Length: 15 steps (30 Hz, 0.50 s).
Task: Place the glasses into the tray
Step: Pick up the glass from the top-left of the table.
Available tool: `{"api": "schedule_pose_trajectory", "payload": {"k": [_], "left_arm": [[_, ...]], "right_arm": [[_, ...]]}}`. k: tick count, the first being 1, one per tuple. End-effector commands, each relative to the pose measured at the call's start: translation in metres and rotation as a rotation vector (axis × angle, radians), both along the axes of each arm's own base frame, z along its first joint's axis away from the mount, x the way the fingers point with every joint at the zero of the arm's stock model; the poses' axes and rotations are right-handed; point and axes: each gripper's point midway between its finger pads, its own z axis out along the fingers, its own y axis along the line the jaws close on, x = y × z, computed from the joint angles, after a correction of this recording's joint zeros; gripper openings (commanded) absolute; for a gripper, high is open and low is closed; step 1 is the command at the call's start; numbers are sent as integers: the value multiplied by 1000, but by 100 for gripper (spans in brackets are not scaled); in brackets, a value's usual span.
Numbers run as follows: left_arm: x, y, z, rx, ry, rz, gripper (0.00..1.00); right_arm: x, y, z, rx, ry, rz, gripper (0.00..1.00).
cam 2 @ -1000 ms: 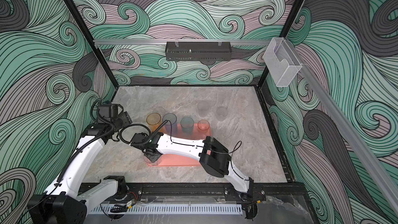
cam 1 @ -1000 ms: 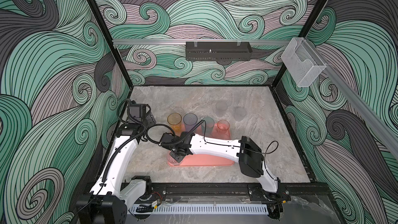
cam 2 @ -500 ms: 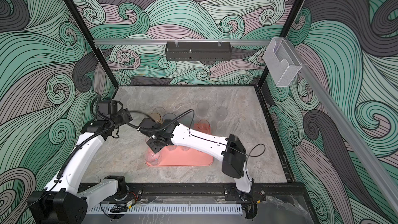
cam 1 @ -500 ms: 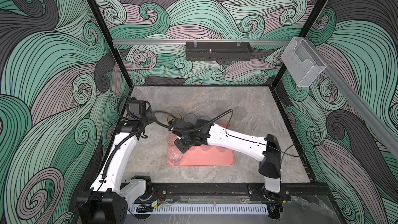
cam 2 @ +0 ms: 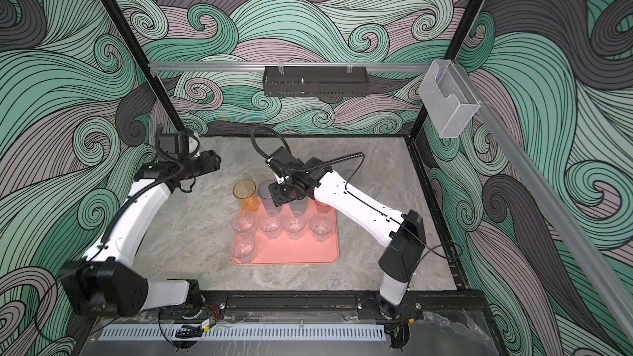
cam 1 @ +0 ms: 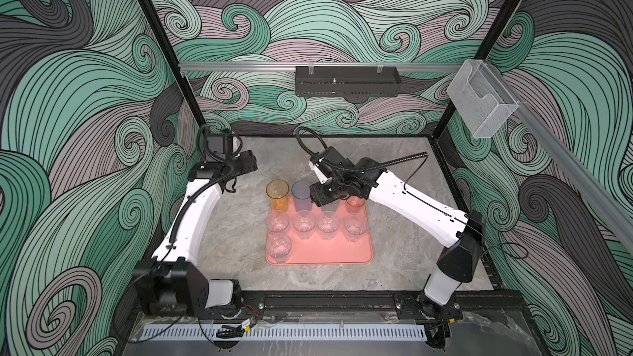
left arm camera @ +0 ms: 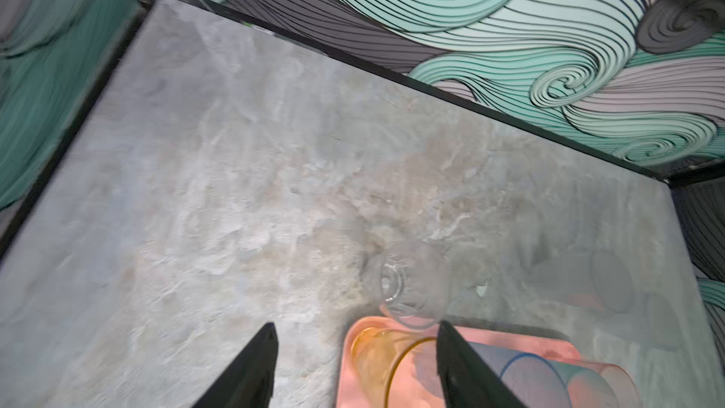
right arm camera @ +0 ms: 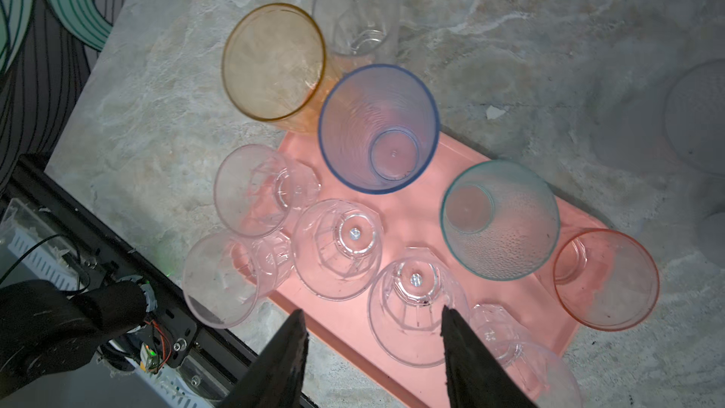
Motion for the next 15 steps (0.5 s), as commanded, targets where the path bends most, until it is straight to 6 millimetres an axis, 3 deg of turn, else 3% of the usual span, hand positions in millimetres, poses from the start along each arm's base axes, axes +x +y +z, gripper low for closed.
{"api": "schedule_pose_trajectory", "payload": {"k": [1,6,15], "left_arm": [[10,-28,-27,-100,129,-160,57],[26,-40,-69,-128,337,-225,51],[37,-53,-114,-53,465,-263,50]], "right_arm": [[3,-8,15,66,-3,-21,58],[10,-20,9,79,7,-54,59],[17,-33,-2,67,16,-80,59]]}}
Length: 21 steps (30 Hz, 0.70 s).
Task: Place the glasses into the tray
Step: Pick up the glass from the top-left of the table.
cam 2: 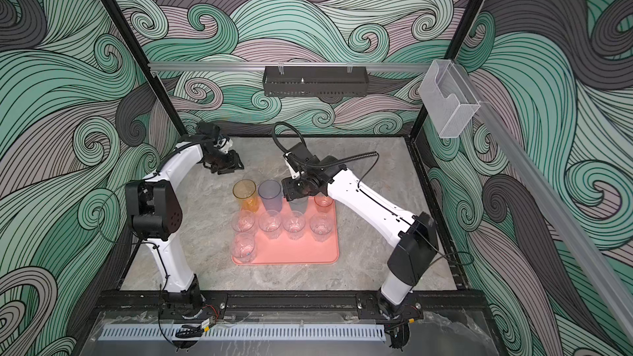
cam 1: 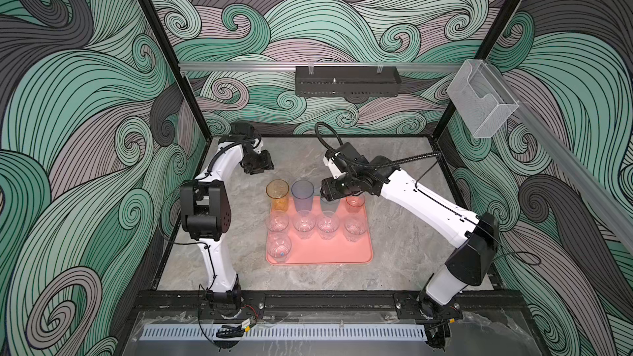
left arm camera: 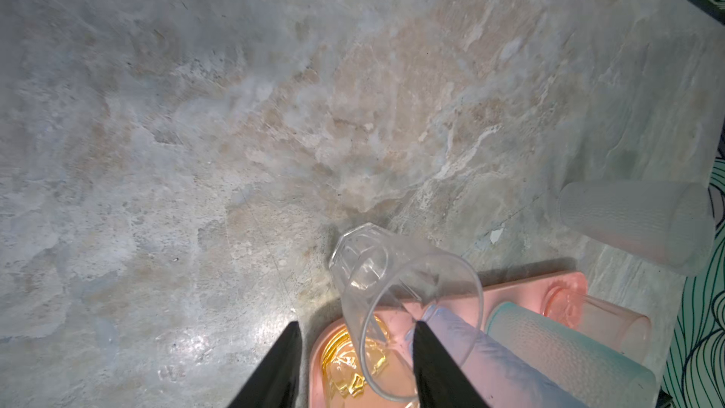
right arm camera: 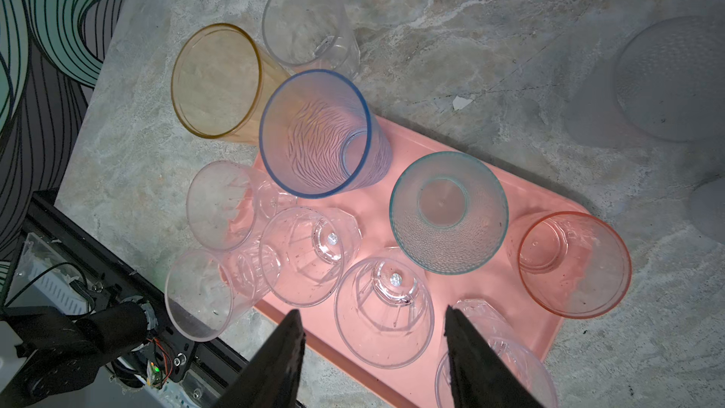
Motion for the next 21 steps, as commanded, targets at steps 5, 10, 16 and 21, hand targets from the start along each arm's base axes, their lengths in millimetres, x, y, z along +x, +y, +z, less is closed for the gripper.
{"api": "schedule_pose_trajectory", "payload": {"k": [5,10,16,21], "left_arm": [[-3,-18,-9,32,33,-60,47],[-2,-19,-21,66,57,-71,44],[-1,-20,-35,104,70,-90,38],[4,-18,-42,148,49,-82,30]], "right_arm": [[4,-8,0,14,0,-15,58],[4,-9,-1,17,2,-16,58],[4,-12,-3,18,7,-24,58],[3,-11,-4,23,13,-24,58]]}}
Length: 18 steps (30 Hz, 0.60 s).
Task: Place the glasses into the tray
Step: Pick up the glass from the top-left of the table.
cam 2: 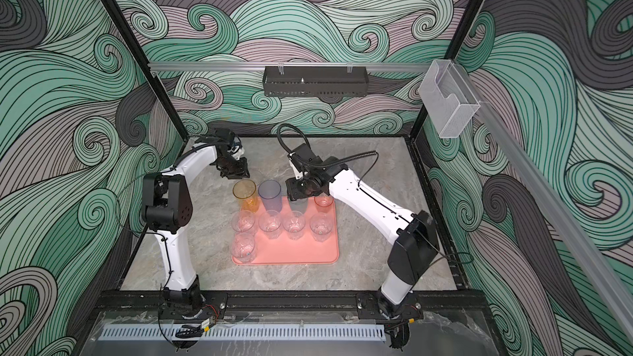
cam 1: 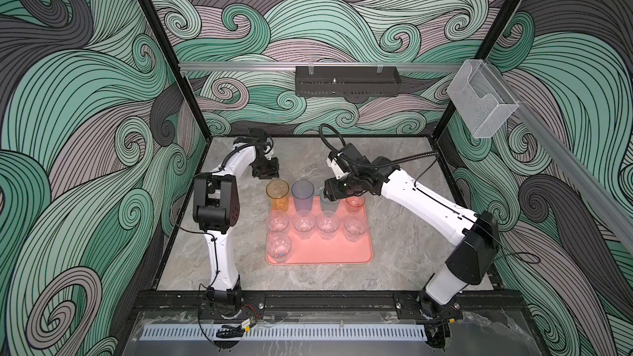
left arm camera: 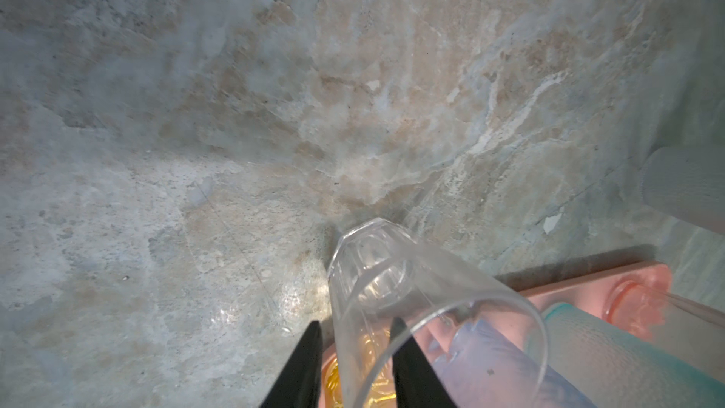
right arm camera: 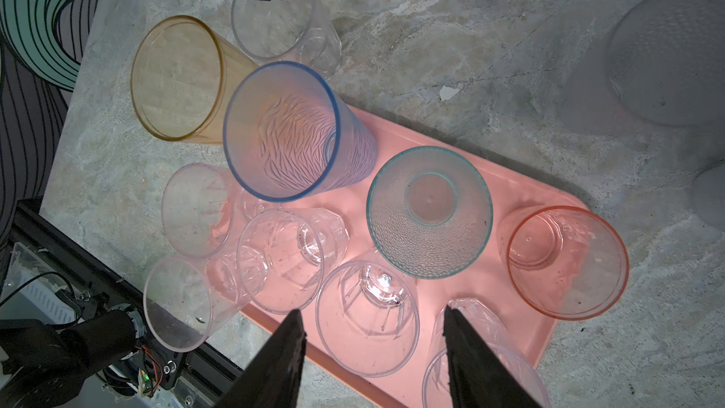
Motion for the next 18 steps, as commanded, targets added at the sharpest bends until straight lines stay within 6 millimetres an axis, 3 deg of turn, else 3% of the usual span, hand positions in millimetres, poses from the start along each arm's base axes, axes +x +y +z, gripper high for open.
{"api": "schedule_pose_trajectory", "payload": {"k": [1,10,18], "left_arm": [[6,0,-3,49,-23,-11,29],[13,-3,-2,69,-53,3,11],[16,-7,14,50,-92,0,1]], "right_arm": [[-2,-3,8,24,-9,-6,58],[-2,-3,8,27,-10,-8,58],[-1,-2,9,33,-10,-11,58]]}}
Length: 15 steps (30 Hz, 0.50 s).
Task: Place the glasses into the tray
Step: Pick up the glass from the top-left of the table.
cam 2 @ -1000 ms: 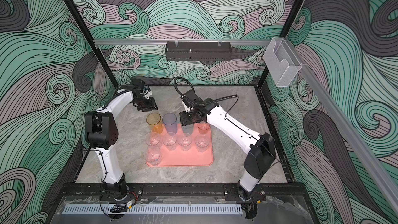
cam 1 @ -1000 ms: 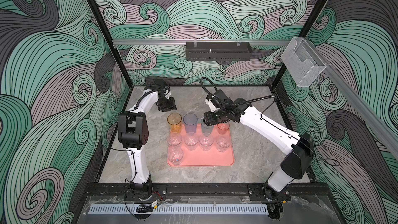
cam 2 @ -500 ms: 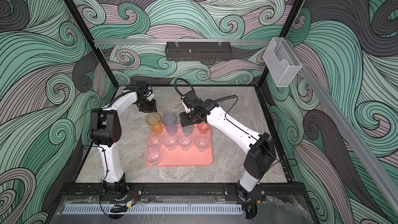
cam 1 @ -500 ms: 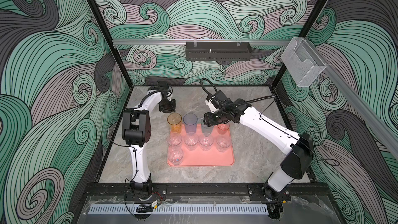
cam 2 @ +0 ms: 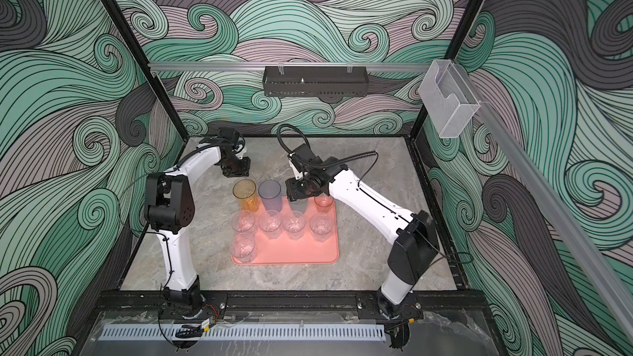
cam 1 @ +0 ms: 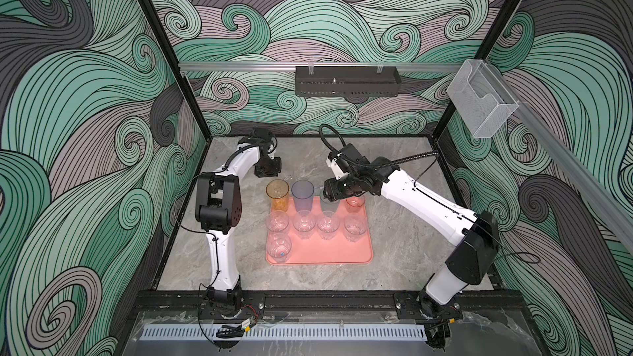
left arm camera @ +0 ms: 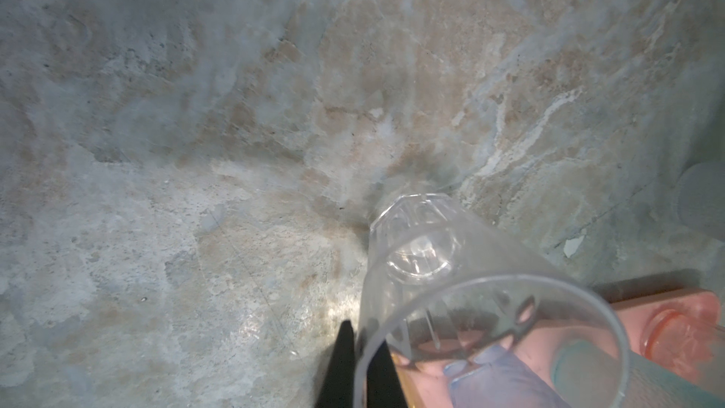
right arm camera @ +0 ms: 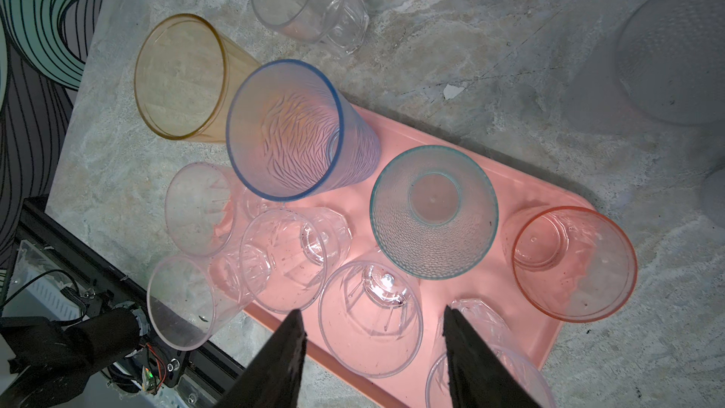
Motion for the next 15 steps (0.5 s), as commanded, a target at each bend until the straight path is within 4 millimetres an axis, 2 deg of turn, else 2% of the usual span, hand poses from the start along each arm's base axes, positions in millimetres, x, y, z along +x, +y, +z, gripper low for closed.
{"api": "schedule_pose_trajectory", "payload": {"k": [1,15], "left_arm": [[6,-5,15,-10,-46,-2,0],[8,-7,33,-19,-91,4,0]], "right_arm": [[-1,-4,10,27,-15,-13,58],[-2,-7,10,25,-23,-24,58]]}}
